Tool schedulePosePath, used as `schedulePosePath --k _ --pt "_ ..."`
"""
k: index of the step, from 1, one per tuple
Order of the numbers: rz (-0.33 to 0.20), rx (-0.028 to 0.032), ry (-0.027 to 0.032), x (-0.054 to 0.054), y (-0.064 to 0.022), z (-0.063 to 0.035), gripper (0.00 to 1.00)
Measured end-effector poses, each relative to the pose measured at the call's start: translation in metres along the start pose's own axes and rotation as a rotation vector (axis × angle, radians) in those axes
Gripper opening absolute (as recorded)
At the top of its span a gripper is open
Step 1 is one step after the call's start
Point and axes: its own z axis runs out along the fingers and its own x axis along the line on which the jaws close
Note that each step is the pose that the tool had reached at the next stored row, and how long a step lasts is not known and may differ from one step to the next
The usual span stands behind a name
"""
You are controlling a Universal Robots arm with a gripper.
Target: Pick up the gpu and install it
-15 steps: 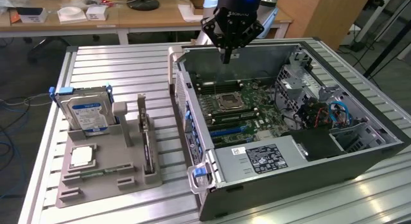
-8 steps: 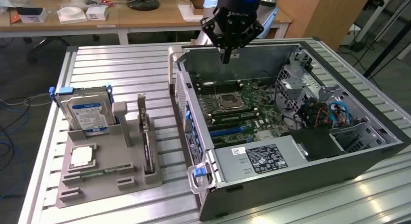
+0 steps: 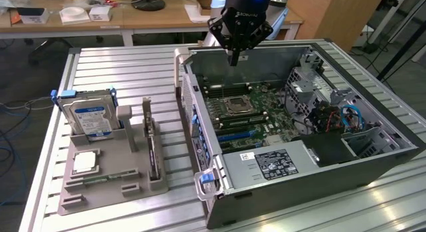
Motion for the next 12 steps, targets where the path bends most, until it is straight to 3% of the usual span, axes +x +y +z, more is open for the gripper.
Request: schedulePosePath --k 12 --pt "0.0 0.0 0.0 0.0 0.0 0.0 0.11"
